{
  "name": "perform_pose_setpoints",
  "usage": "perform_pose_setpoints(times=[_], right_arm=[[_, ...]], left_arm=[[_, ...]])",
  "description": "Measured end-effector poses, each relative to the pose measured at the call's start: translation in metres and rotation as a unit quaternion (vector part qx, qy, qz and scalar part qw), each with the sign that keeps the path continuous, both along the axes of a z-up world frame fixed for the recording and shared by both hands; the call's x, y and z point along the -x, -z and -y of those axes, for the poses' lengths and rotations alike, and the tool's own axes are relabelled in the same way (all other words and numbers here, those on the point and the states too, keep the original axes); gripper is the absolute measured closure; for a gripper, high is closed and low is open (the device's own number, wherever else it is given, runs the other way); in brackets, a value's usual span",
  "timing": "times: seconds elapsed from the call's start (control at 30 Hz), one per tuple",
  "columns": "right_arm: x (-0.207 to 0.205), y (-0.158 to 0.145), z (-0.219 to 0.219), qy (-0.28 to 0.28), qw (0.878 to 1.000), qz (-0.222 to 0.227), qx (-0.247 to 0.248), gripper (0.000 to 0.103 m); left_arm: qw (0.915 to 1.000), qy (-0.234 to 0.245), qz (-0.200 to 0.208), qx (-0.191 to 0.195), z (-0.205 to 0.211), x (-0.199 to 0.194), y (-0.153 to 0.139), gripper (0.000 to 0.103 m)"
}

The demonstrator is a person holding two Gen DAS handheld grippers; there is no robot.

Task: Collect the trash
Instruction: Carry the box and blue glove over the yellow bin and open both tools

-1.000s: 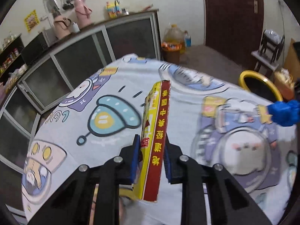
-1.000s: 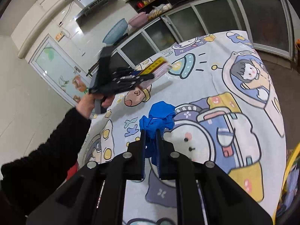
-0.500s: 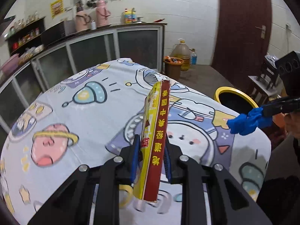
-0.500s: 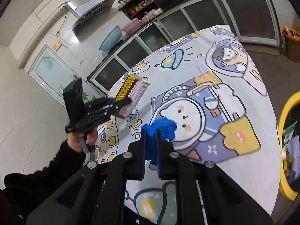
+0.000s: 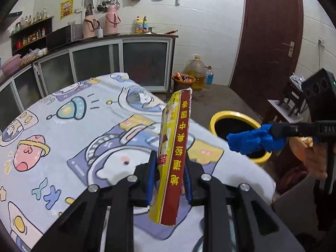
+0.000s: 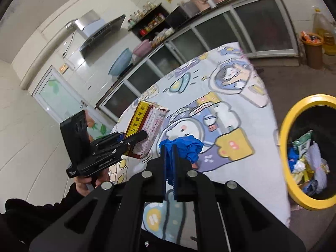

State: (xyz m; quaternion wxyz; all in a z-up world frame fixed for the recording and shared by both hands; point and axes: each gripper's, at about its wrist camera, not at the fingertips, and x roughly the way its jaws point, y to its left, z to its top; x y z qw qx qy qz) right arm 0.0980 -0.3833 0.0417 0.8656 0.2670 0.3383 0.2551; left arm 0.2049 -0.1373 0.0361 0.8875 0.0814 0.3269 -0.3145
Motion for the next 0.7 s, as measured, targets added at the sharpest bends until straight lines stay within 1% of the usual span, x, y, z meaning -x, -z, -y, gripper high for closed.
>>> perform_pose_setpoints(times=[0.13, 0.23, 0.43, 0.53, 0.63, 0.7], right_arm=[[0.011, -0.001, 0.03, 0.034, 0.999, 0.004, -0.006, 0.098], [0.021, -0.002, 0.054, 0.067, 0.998, 0.009, -0.004, 0.098], [0.032, -0.001, 0.097, 0.122, 0.992, 0.015, -0.006, 0.098], [0.036, 0.002, 0.115, 0.149, 0.989, 0.015, -0.001, 0.098], [0.035, 0.007, 0.128, 0.163, 0.987, 0.014, -0.001, 0.098], [0.033, 0.012, 0.136, 0.173, 0.985, 0.01, 0.002, 0.098]], left_arm=[[0.9998, 0.009, -0.007, 0.014, 0.025, 0.002, -0.005, 0.082], [0.9998, 0.014, 0.003, 0.011, 0.046, 0.007, -0.008, 0.082], [0.9992, 0.027, 0.024, 0.02, 0.088, 0.014, -0.017, 0.082], [0.9985, 0.044, 0.019, 0.029, 0.106, 0.015, -0.019, 0.082], [0.9978, 0.054, 0.032, 0.02, 0.124, 0.017, -0.019, 0.082], [0.9972, 0.065, 0.03, 0.02, 0.136, 0.016, -0.017, 0.082]])
